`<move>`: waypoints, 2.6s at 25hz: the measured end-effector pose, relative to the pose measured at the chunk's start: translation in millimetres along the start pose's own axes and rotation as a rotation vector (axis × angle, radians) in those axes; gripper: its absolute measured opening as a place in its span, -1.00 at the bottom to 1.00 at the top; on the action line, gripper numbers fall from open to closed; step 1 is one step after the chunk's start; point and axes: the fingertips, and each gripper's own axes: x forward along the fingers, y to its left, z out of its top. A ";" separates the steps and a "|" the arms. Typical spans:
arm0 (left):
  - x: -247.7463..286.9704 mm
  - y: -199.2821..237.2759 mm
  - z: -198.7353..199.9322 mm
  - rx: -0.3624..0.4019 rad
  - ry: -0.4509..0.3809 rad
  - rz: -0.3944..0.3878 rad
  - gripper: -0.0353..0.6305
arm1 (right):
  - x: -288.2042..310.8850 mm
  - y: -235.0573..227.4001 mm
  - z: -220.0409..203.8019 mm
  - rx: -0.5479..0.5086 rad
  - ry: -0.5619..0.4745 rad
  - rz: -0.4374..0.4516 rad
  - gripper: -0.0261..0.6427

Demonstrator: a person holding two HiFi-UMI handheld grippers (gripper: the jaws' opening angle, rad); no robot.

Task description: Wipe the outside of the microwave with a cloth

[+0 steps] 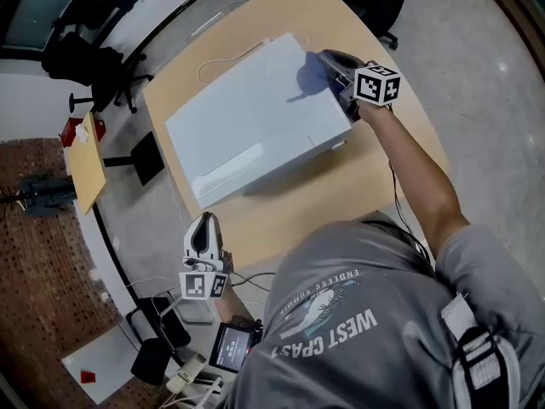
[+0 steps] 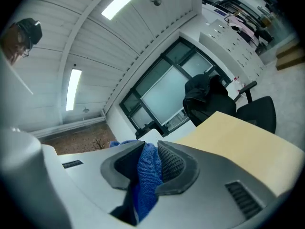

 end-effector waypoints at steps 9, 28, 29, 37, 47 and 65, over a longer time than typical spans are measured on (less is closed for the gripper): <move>19.1 -9.8 -3.3 0.011 0.080 -0.016 -0.74 | -12.1 -75.6 -95.0 0.178 0.112 -0.089 -0.66; 49.4 -15.2 -18.7 0.012 0.132 -0.053 -0.74 | -24.9 -117.8 -166.3 0.271 0.185 -0.121 -0.66; 49.6 -15.4 -18.1 0.012 0.131 -0.053 -0.74 | -25.1 -118.3 -165.7 0.268 0.186 -0.124 -0.66; 47.1 -18.6 -16.6 0.011 0.125 -0.051 -0.74 | -25.5 -117.8 -165.3 0.275 0.191 -0.126 -0.66; 41.6 -23.6 -17.3 0.015 0.123 -0.038 -0.74 | -22.6 -116.5 -160.3 0.265 0.207 -0.130 -0.66; 23.6 -1.8 9.5 0.028 -0.056 -0.077 -0.74 | -6.0 18.2 35.2 0.031 -0.043 0.087 -0.66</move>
